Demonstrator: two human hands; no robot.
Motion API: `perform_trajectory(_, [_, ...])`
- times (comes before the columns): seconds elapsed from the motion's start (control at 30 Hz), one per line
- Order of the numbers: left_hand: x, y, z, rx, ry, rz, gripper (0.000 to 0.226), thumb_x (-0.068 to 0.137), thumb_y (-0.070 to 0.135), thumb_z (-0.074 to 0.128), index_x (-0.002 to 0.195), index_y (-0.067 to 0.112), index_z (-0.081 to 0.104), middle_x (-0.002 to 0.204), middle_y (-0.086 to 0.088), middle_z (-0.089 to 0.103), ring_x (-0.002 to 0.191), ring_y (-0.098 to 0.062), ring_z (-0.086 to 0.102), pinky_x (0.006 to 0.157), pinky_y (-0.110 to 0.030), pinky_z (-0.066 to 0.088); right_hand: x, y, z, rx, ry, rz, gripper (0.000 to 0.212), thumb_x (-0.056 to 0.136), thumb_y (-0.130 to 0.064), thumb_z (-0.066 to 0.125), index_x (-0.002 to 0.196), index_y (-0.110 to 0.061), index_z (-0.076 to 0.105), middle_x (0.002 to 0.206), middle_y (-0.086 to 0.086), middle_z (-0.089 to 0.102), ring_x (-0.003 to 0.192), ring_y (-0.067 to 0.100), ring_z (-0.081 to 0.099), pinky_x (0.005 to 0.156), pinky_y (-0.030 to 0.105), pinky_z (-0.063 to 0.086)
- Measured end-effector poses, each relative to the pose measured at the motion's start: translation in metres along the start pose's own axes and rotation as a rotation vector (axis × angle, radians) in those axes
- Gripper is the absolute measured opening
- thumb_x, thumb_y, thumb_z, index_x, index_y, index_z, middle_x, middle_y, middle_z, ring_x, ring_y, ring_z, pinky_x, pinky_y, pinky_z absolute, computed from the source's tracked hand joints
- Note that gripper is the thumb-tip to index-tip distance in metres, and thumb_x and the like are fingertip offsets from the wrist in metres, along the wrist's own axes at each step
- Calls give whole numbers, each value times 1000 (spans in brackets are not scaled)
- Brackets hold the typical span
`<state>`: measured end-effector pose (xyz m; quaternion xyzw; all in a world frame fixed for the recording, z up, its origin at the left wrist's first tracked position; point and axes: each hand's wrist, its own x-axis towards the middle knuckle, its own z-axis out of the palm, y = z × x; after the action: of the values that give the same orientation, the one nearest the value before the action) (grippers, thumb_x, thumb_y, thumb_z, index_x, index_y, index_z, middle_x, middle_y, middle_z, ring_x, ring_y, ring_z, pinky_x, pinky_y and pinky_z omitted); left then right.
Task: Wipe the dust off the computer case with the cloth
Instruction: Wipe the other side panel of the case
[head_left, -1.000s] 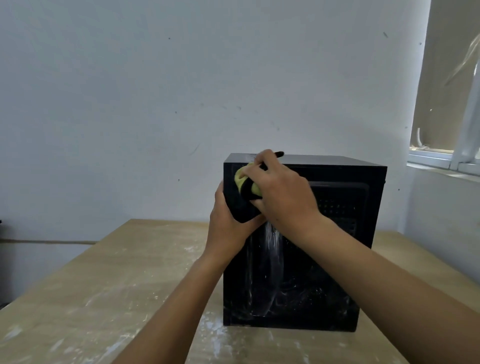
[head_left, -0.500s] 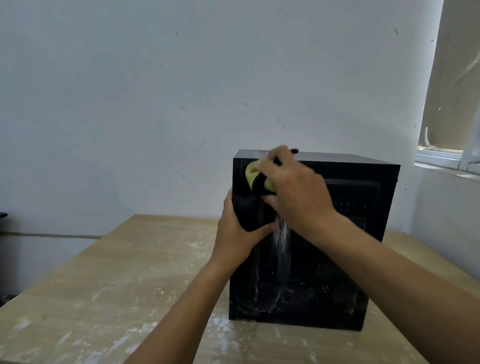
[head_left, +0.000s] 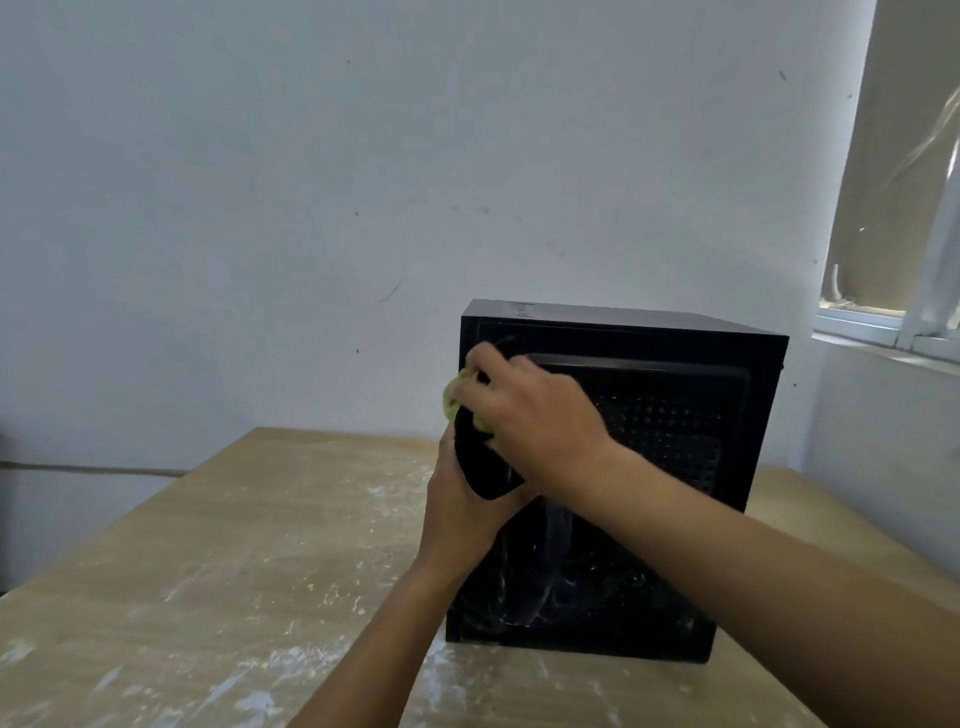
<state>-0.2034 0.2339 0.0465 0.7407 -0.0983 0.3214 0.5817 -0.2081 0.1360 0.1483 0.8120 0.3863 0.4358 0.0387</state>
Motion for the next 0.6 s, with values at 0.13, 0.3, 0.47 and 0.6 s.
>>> perform_trajectory(0.13, [0,-1,0,-7,-4,3,84,64,36,90,132,32,41,116,17,61,104,3,60,80,-14,51,0,2,-2,5,-44,-2,30,70,-1,72,97,-13,65,104,7,55,64,21,51,37,24,29])
perform_trajectory(0.3, [-2,-2,0,-16,-19,-14,101,63,46,87,147,29,32,130,24,50,119,6,50,91,-5,44,32,22,-35,41,72,128,38,81,-19,72,116,-18,59,118,5,47,81,25,58,54,32,44])
perform_trajectory(0.47, [-3,-1,-1,-4,-27,-22,102,64,46,86,147,30,30,133,23,49,121,6,48,92,-4,42,37,21,-30,-41,74,90,33,81,-12,69,112,-16,59,116,6,48,74,24,55,47,31,41])
perform_trajectory(0.6, [-1,-1,-1,18,-23,-27,90,65,41,88,138,36,35,121,29,52,110,14,51,85,-4,45,22,8,-11,-48,83,42,32,72,-7,74,101,-14,65,109,8,55,68,24,58,38,29,43])
